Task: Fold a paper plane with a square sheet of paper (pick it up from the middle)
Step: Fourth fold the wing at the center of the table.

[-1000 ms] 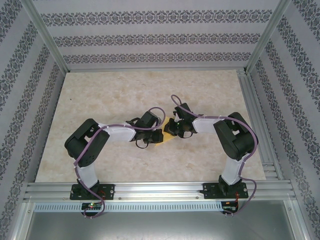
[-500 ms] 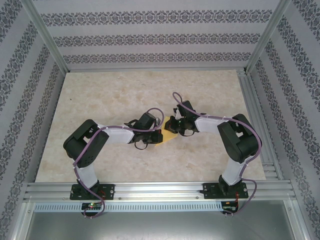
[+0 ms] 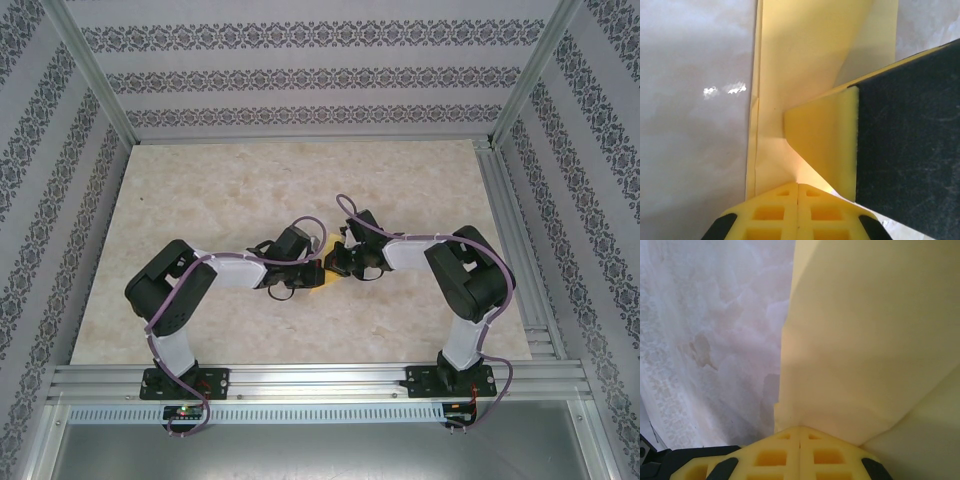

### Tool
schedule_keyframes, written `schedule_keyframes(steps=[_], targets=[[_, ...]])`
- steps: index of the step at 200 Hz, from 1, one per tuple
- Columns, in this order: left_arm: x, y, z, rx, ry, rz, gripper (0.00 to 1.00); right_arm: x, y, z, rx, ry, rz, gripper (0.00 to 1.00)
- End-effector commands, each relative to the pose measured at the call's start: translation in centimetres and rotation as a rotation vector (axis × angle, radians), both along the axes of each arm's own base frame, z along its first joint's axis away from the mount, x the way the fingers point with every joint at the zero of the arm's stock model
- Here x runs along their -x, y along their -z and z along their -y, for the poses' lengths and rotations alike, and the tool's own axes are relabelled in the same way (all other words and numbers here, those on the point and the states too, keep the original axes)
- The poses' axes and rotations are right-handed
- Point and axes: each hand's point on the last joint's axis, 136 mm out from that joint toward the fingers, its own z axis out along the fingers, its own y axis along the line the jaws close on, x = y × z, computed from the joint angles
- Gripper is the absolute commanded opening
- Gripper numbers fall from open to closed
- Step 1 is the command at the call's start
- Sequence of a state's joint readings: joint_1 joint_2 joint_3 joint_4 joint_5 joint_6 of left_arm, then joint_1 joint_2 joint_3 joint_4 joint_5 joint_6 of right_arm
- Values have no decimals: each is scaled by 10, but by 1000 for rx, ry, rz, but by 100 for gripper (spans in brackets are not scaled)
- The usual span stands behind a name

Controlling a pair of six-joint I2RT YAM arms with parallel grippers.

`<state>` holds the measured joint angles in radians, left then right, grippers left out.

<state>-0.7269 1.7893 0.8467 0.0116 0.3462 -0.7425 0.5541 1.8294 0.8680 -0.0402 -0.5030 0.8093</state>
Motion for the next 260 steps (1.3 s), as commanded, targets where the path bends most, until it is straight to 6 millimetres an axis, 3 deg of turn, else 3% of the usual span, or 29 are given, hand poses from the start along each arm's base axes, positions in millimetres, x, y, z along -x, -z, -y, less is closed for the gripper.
schedule_keyframes(steps=[1,35,58,121,260], targets=[[13,2,-8,13,-13,-62,3,3,27,17,82,43,-44,3],[2,-28,-1,81,-26,2,7,3,28,21,105,52,-42,3],[-5,-35,0,83,-30,32,9,2,28,21,108,50,-45,3],[15,7,-19,-46,-26,-88,10,3,31,22,116,50,-53,3],[50,18,-47,-177,69,-172,10,4,39,27,143,72,-80,3]])
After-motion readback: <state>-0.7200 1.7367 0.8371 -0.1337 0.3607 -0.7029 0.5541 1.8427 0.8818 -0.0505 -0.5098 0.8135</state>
